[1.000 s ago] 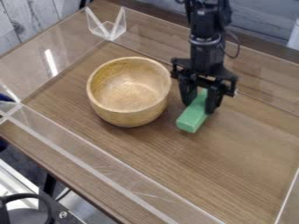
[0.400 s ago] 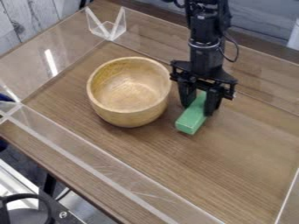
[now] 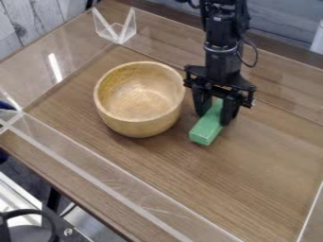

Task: Remove the green block from inside the brown bowl and put it on the table

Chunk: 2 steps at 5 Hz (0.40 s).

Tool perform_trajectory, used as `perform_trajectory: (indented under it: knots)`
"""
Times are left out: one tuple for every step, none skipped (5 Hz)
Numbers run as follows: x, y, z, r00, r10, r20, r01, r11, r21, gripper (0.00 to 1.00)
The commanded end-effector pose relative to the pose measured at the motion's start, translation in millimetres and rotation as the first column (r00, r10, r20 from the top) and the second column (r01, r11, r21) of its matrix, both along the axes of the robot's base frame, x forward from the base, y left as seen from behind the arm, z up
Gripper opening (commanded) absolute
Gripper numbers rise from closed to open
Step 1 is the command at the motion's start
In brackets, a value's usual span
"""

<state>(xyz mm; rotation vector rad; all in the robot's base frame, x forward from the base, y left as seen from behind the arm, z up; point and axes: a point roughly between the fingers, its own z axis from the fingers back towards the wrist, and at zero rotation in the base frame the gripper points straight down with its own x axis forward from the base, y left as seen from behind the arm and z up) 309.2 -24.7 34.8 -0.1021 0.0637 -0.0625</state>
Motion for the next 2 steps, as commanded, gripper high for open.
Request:
perform_trajectory:
  knots:
    - [5.0,3.1,7.4,1.0,-0.007,0.025,0.007,1.0,0.001,0.0]
    - [4.7,4.1,7.5,1.0,-0.008,0.024,0.008,1.0,0.001,0.0]
